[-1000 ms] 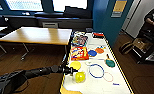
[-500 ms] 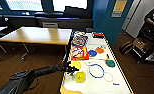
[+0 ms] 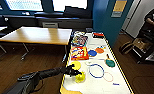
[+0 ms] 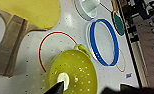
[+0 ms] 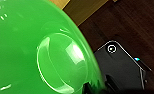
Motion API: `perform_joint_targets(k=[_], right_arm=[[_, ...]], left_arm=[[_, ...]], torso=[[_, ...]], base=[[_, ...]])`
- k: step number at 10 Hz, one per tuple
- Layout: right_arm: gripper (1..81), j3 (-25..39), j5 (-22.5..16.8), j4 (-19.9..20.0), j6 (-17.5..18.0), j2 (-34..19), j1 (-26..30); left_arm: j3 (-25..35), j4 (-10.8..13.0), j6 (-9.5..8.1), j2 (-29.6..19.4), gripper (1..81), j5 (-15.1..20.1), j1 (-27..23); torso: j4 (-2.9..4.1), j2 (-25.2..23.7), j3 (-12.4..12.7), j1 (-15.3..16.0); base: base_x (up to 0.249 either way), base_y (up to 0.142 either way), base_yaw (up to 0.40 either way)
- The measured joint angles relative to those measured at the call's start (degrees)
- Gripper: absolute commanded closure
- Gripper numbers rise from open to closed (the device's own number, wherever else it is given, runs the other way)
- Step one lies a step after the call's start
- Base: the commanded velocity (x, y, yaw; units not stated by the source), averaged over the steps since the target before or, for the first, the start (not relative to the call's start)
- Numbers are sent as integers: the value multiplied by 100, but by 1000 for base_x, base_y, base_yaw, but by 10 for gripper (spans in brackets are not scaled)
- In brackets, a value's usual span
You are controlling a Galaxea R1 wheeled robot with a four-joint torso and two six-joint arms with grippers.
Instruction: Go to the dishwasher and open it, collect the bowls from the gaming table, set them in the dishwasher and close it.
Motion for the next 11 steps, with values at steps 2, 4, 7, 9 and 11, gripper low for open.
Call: perform_joint_targets(k=[2, 4, 7, 9, 11], right_arm=[[811, -9, 0, -10, 2, 10, 2], [811, -13, 2, -13, 2, 10, 2], [811, -17, -16, -18, 2, 20, 4], [811, -17, -16, -27, 2, 18, 4], [811, -20, -16, -29, 2, 20, 6]], left_arm=[[-183, 68, 0, 133, 10, -5, 49], [-194, 71, 2, 282, 10, 0, 28], [-128, 68, 2, 91, 10, 0, -48], [-59, 68, 2, 61, 10, 15, -63], [258, 63, 4, -85, 10, 15, -124]], torso=[[0, 0, 0, 0], [0, 0, 0, 0], [0, 0, 0, 0], [0, 0, 0, 0], [0, 0, 0, 0]], base=[[0, 0, 0], [0, 0, 0], [0, 0, 0], [0, 0, 0], [0, 0, 0]])
